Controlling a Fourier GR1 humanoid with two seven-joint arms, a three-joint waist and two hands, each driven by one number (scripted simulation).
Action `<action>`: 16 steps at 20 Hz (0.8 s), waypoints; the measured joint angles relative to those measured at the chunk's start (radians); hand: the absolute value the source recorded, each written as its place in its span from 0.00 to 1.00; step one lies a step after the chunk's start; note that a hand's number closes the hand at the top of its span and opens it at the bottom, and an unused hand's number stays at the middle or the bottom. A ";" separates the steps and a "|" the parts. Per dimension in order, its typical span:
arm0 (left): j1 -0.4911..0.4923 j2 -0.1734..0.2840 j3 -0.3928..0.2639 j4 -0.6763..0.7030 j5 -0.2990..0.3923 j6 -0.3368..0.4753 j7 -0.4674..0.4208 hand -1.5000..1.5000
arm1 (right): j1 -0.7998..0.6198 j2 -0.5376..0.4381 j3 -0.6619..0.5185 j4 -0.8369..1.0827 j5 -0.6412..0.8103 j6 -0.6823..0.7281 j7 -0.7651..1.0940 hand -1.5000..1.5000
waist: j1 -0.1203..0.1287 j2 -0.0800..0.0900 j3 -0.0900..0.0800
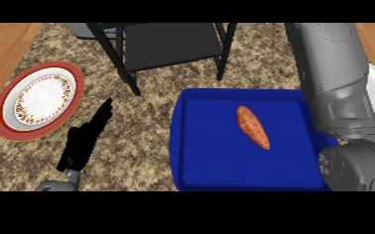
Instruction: Pick the squash from the tray and place it in the tiered shelf
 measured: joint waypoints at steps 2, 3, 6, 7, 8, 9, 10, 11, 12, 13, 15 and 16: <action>0.026 0.002 0.004 -0.004 0.001 -0.002 -0.013 0.50 | 0.059 -0.016 0.011 -0.058 -0.009 0.037 0.015 0.00 | -0.012 -0.004 0.001; 0.032 0.006 0.009 -0.015 0.003 -0.001 -0.005 0.50 | 0.091 -0.023 0.020 -0.095 -0.016 0.068 0.022 0.00 | -0.019 -0.007 0.002; 0.044 0.004 0.011 -0.033 0.001 0.003 0.008 0.50 | 0.190 -0.059 0.035 -0.214 -0.051 0.171 0.024 0.00 | -0.030 -0.009 0.002; 0.050 0.009 0.014 -0.035 0.005 -0.005 0.008 0.50 | 0.218 -0.075 0.042 -0.254 -0.060 0.210 0.035 0.00 | -0.031 -0.009 0.003; 0.052 0.007 0.013 -0.039 0.002 -0.003 0.011 0.50 | 0.252 -0.085 0.049 -0.302 -0.070 0.242 0.047 0.00 | -0.032 -0.009 0.002; 0.050 0.008 0.017 -0.032 0.003 -0.006 0.010 0.50 | 0.291 -0.093 0.057 -0.345 -0.081 0.279 0.053 0.00 | -0.035 -0.009 0.002; 0.048 0.009 0.020 -0.038 0.004 -0.007 0.018 0.50 | 0.328 -0.097 0.068 -0.397 -0.091 0.308 0.064 0.00 | -0.034 -0.009 0.002; 0.044 0.001 0.015 -0.035 -0.004 -0.002 0.015 0.50 | 0.362 -0.107 0.075 -0.442 -0.101 0.339 0.075 0.00 | -0.033 -0.008 0.002; 0.038 -0.002 0.015 -0.018 -0.008 -0.002 0.006 0.50 | 0.396 -0.117 0.078 -0.475 -0.118 0.370 0.069 0.00 | -0.031 -0.006 0.002; 0.046 -0.007 0.013 -0.019 -0.013 0.001 -0.001 0.50 | 0.431 -0.129 0.079 -0.512 -0.137 0.401 0.069 0.00 | -0.028 -0.005 0.002; 0.044 -0.010 0.014 -0.029 -0.015 -0.001 0.005 0.50 | 0.486 -0.137 0.098 -0.601 -0.161 0.447 0.109 0.00 | -0.024 -0.004 0.002; 0.048 -0.011 0.012 -0.037 -0.019 -0.002 0.010 0.50 | 0.511 -0.150 0.099 -0.617 -0.177 0.469 0.107 0.00 | -0.020 -0.003 0.002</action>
